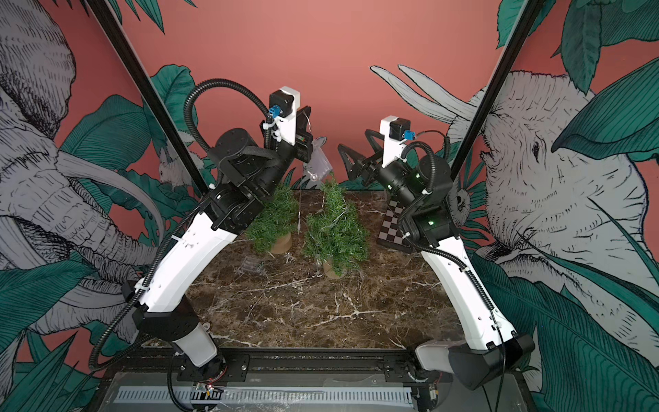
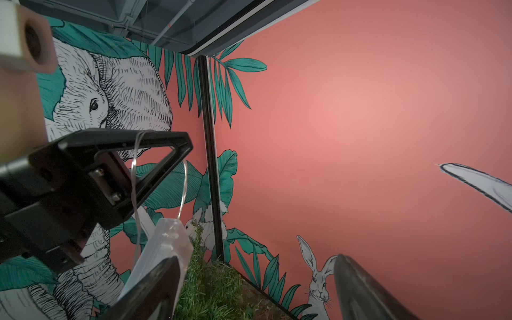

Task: Wrap string light around the christmas tree
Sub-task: Wrap the Christmas tree at the center of the board.

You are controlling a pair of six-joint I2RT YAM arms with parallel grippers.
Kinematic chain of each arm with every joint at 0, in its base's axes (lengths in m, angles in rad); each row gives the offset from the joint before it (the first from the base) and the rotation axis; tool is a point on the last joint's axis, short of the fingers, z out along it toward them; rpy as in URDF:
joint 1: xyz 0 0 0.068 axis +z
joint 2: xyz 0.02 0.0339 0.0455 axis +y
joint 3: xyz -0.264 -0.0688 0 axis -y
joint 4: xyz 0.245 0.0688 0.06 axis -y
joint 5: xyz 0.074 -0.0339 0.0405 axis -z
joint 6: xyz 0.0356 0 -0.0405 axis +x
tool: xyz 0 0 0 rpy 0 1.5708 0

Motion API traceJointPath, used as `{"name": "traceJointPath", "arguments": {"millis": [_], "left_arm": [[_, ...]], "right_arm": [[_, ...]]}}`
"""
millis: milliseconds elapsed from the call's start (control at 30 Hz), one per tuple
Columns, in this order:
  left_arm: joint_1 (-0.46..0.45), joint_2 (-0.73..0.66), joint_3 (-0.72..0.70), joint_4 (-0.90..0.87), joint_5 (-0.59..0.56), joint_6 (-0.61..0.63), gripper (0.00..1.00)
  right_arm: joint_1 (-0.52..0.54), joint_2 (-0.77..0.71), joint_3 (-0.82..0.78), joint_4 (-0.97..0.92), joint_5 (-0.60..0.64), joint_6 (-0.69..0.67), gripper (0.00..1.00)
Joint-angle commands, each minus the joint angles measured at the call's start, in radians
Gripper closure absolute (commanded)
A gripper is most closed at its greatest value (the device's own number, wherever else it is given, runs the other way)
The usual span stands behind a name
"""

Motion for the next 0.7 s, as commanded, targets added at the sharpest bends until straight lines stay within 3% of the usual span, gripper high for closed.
{"name": "traceJointPath", "arguments": {"millis": [0, 200, 467, 667], "left_arm": [[0.003, -0.029, 0.026, 0.037, 0.041, -0.045, 1.0], [0.003, -0.053, 0.005, 0.044, 0.078, -0.098, 1.0], [0.003, -0.076, -0.01, 0.042, 0.113, -0.148, 1.0], [0.003, -0.092, -0.018, 0.049, 0.157, -0.193, 1.0]], "right_arm": [[0.035, 0.008, 0.054, -0.032, -0.054, -0.054, 0.11], [0.098, 0.045, 0.11, -0.124, -0.017, -0.122, 0.12], [0.13, 0.092, 0.163, -0.165, 0.122, -0.173, 0.16], [0.14, 0.108, 0.172, -0.181, 0.093, -0.206, 0.16]]}}
